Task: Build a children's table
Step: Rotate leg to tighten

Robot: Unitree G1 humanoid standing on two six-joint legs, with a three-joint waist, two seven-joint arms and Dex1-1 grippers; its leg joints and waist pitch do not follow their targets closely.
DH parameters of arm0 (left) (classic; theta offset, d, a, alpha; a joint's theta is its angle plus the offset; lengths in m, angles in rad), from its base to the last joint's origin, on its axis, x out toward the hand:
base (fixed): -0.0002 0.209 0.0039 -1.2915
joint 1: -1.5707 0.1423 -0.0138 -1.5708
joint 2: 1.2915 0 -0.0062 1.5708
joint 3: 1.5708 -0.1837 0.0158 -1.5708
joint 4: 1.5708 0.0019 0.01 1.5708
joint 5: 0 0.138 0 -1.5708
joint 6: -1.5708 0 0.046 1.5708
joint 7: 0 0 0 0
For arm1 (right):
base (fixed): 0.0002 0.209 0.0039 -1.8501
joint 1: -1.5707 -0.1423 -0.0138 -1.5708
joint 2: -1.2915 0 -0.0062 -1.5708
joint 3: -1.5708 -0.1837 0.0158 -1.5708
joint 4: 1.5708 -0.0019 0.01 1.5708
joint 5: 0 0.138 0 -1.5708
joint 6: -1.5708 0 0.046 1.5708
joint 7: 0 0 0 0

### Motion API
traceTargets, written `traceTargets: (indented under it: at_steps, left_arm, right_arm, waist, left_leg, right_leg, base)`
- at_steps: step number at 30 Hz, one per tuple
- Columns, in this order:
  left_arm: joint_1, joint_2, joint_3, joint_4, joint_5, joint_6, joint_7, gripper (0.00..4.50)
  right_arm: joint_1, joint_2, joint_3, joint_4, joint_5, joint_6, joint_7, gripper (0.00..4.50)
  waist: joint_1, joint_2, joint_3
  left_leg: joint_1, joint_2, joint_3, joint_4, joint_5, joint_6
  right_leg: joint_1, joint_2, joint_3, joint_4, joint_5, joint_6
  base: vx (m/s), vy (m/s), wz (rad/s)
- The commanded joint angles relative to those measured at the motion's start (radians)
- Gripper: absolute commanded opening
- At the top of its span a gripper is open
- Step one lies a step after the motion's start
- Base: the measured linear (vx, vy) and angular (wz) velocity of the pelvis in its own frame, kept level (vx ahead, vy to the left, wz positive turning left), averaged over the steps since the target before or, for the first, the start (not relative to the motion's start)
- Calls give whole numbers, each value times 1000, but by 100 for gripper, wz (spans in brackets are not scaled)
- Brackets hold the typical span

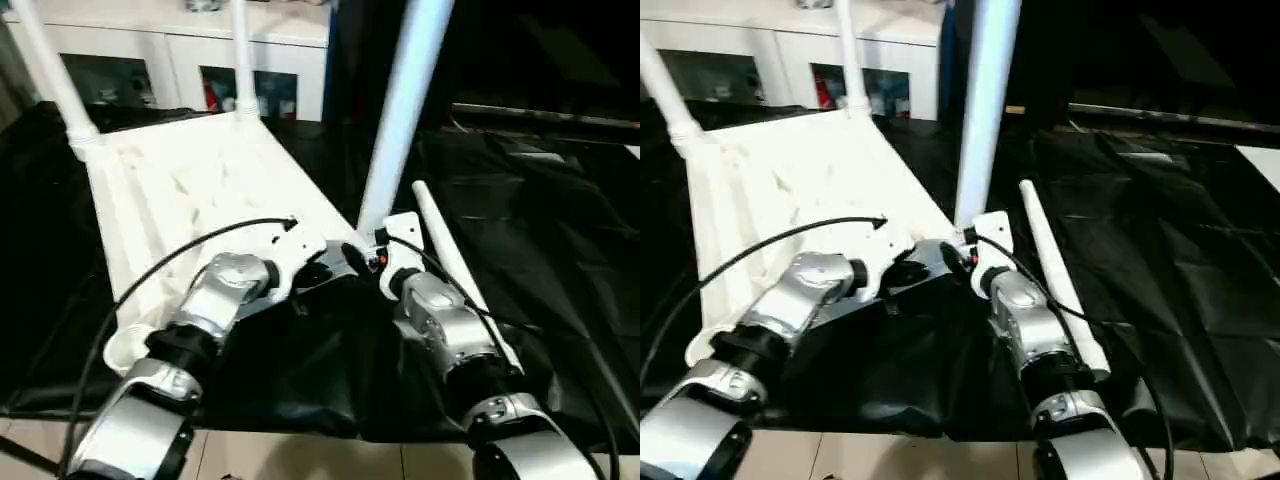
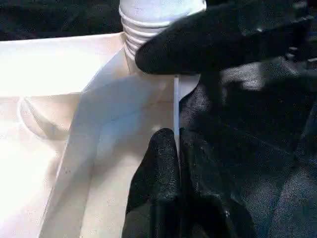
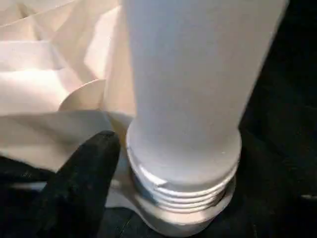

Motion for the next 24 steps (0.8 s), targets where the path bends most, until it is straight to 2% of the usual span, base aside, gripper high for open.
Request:
traceTargets:
  at_steps: [1, 4, 6, 9, 12, 15, 19, 24]
  left_arm:
    - [40, 16, 1, 9, -26, -29, -55, 0]
    - [66, 57, -2, -22, -48, -61, -143, 0]
    - [104, 106, -10, -80, -84, -84, -266, 0]
    - [142, 161, -28, -157, -121, -51, -391, 0]
    - [155, 184, -38, -184, -132, -37, -436, 0]
    - [163, 197, -36, -198, -141, -28, -455, 0]
    - [163, 199, -29, -192, -136, -35, -451, 0]
    - [168, 205, -27, -212, -142, -18, -457, 0]
  right_arm:
    - [16, -29, 46, -34, 2, 0, 105, 388]
    - [33, -97, 69, -87, 5, 1, 220, 388]
    - [52, -174, 94, -144, 1, 1, 340, 388]
    - [71, -247, 126, -198, 4, 0, 465, 388]
    - [77, -266, 139, -220, 12, 5, 511, 388]
    - [84, -277, 168, -240, 12, 12, 562, 388]
    - [82, -265, 176, -227, 8, 13, 567, 388]
    - [81, -254, 173, -230, 17, 24, 574, 336]
  waist:
    - [2, -3, -48]
    - [6, -3, -48]
    - [6, -2, -49]
    - [9, 0, -49]
    - [11, 1, -49]
    - [11, 1, -48]
    - [13, -4, -48]
    - [12, -3, -49]
  left_leg:
    - [6, 14, 2, -62, -230, 7]
    - [5, 16, 1, -60, -207, 20]
    - [4, 18, 3, -58, -190, 33]
    - [7, 20, 5, -58, -188, 45]
    - [9, 21, 6, -57, -175, 48]
    - [11, 22, 7, -58, -182, 42]
    - [9, 20, 7, -58, -188, 34]
    - [8, 19, 7, -57, -169, 37]
  right_leg:
    - [36, -51, 35, -85, -130, -175]
    - [39, -51, 33, -82, -95, -182]
    - [39, -50, 34, -78, -58, -196]
    - [37, -49, 33, -74, -34, -213]
    - [35, -47, 32, -69, -5, -228]
    - [35, -47, 32, -70, -14, -233]
    - [36, -51, 34, -72, -49, -225]
    - [37, -50, 33, -69, -19, -226]
  base:
    - [0, 0, 0]
    - [0, 0, 0]
    - [0, 0, 0]
    - [0, 0, 0]
    - [0, 0, 0]
    - [0, 0, 0]
    - [0, 0, 0]
    - [0, 0, 0]
